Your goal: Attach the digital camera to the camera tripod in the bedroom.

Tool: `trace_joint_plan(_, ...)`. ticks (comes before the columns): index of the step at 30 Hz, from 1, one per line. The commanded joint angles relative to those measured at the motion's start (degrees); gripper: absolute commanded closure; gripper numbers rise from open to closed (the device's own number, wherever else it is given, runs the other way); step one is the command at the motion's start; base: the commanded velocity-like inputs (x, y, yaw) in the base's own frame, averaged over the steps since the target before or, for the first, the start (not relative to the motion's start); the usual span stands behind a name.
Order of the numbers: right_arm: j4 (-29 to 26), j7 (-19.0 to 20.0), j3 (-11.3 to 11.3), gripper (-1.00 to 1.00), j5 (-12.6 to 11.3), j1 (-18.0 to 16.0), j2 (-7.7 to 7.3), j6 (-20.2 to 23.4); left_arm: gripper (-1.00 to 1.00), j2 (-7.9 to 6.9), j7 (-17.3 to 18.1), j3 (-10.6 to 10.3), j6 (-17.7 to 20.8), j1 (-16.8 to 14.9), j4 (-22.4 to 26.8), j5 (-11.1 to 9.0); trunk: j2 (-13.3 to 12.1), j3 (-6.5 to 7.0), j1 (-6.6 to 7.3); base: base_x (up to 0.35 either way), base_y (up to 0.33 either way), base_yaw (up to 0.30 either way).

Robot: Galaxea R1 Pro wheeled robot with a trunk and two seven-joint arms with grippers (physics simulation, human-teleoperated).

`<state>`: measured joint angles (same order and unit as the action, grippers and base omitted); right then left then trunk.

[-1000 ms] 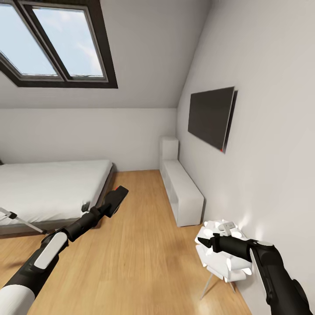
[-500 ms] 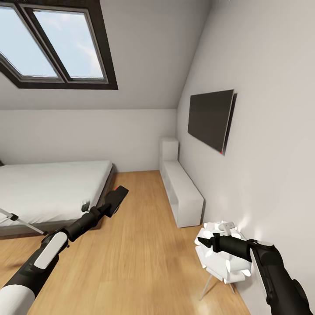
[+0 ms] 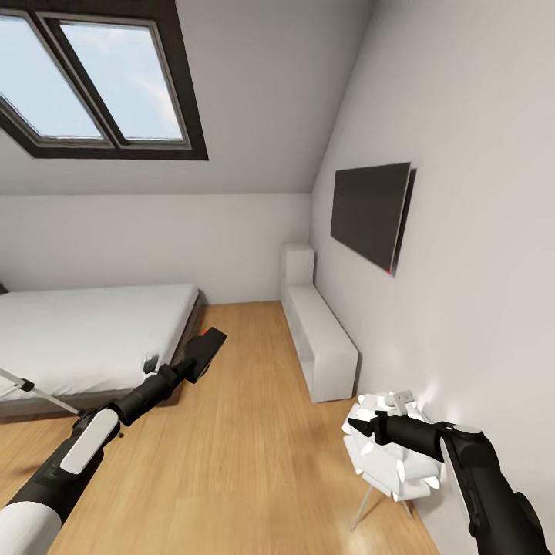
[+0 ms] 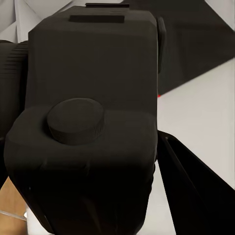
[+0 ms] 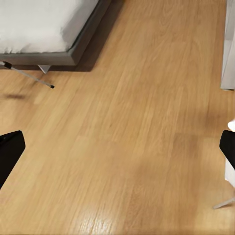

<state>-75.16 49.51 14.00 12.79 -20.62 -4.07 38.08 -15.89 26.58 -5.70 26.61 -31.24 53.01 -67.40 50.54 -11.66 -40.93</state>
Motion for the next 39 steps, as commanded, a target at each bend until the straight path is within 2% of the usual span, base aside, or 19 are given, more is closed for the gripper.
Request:
trace_joint_plan(1,-0.1,0.6,0.1,-1.0,0.6,-0.1,0.02,0.2,1.0,-0.04,0.1,-0.1,0.3,-0.1,0.0,-0.5,-0.4,0.1,0.22,0.0,0.0,0.0)
trace_joint_plan(39,0.1,0.5,0.1,-1.0,0.7,-0.1,0.02,0.2,1.0,-0.02,0.1,-0.1,0.3,-0.1,-0.5,-0.6,-15.6,6.92,8.56,0.0,0.0,0.0)
